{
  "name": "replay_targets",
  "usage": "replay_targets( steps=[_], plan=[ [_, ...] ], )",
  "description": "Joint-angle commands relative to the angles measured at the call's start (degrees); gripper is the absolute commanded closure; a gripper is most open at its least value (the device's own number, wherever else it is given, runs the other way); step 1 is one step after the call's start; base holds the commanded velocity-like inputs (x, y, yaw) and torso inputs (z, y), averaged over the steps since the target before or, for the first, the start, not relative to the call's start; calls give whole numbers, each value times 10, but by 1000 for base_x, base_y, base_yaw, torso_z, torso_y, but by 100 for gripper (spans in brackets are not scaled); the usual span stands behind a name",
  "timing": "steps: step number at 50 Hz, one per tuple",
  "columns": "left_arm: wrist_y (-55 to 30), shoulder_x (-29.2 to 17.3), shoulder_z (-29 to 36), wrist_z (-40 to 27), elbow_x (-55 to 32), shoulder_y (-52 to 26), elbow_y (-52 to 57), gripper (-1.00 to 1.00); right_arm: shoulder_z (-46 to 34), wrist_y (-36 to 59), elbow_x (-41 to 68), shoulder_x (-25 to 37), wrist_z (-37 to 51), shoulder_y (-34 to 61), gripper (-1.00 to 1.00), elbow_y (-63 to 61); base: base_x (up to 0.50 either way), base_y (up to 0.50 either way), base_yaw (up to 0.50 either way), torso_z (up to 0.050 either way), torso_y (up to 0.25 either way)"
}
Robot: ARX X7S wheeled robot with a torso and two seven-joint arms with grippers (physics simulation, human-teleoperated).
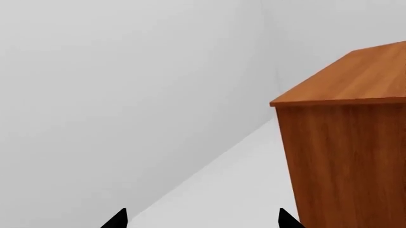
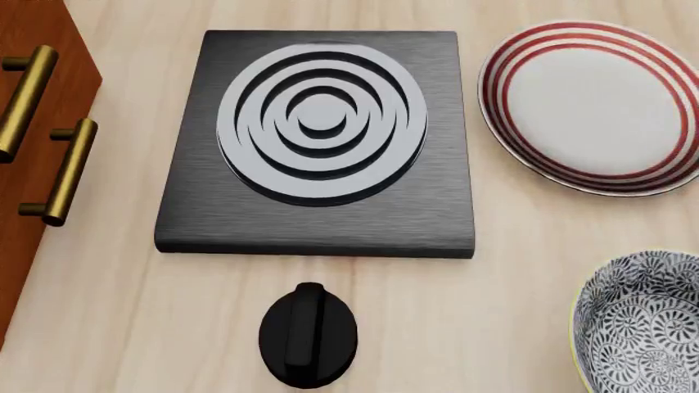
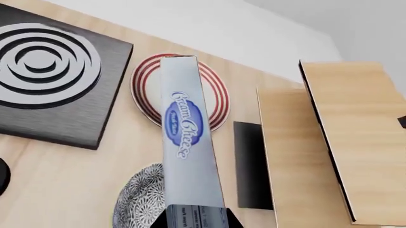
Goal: Pick up the cream cheese and put it in the bowl.
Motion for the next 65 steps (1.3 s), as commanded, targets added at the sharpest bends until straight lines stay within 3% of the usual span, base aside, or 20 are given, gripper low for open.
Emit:
replay_targets(
  steps=[1,10,27,41,48,54,65],
  plan=[
    [-9,-2,-9,-8,-14,1,8,-100,-25,53,38,-7,40,47,100,41,0,0,0,0,0],
    [-5,-1,-3,-3,-4,-2,5,-100,-79,96,75,-12,76,90,100,70,0,0,0,0,1],
    [22,7,27,21,36,-15,-19,-100,-166,144,80,3,56,133,100,72,0,0,0,0,1],
    [60,41,58,50,79,-24,-34,-100,-136,132,-23,46,-87,94,100,47,0,0,0,0,0],
    [60,40,56,51,79,-24,-35,-100,-133,115,-92,66,-162,73,100,25,0,0,0,1,1],
    [16,6,15,24,24,-12,-19,-100,-136,94,-135,72,-207,60,100,14,0,0,0,0,0],
    [12,6,10,23,22,-9,-14,-100,-150,57,-217,83,-286,35,100,0,0,0,0,0,1]
  ],
)
